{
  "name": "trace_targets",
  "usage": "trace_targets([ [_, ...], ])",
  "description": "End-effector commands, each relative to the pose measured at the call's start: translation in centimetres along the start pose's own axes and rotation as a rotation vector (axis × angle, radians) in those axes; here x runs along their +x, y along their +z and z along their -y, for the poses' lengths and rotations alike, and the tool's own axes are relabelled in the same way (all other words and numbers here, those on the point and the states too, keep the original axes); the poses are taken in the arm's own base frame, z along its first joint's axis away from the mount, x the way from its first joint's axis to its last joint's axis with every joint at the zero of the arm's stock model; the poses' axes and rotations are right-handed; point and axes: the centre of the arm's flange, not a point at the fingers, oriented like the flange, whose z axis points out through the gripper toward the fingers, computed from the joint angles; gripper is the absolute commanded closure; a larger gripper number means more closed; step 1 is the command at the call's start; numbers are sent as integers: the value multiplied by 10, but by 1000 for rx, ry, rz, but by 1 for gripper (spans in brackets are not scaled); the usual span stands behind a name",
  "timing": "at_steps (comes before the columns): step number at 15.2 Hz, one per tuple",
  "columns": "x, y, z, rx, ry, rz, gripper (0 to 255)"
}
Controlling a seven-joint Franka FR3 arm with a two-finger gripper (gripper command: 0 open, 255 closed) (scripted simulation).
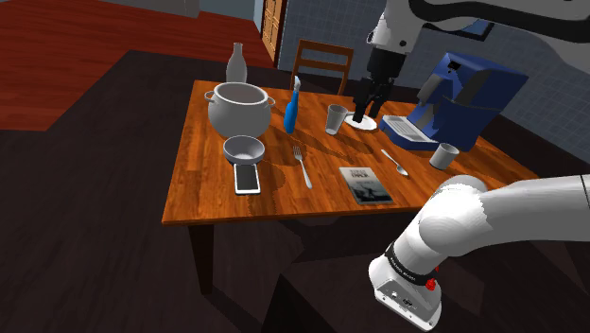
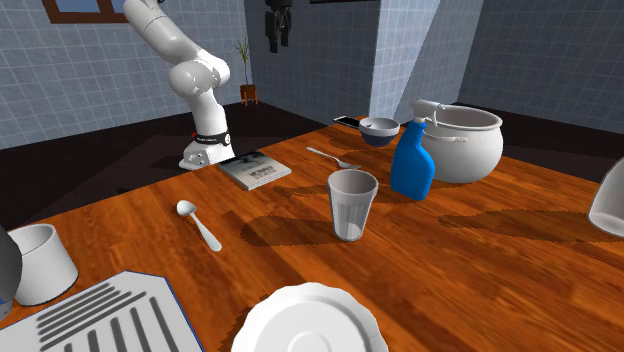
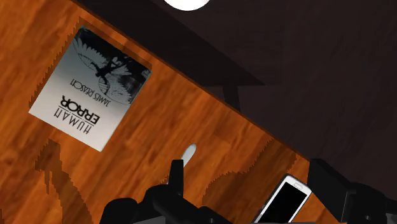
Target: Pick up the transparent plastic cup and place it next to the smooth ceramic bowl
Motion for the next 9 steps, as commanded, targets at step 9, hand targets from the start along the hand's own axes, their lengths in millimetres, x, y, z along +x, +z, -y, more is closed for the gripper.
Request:
trace_targets([
  [9,53,23,-87,2,17,-23,0],
])
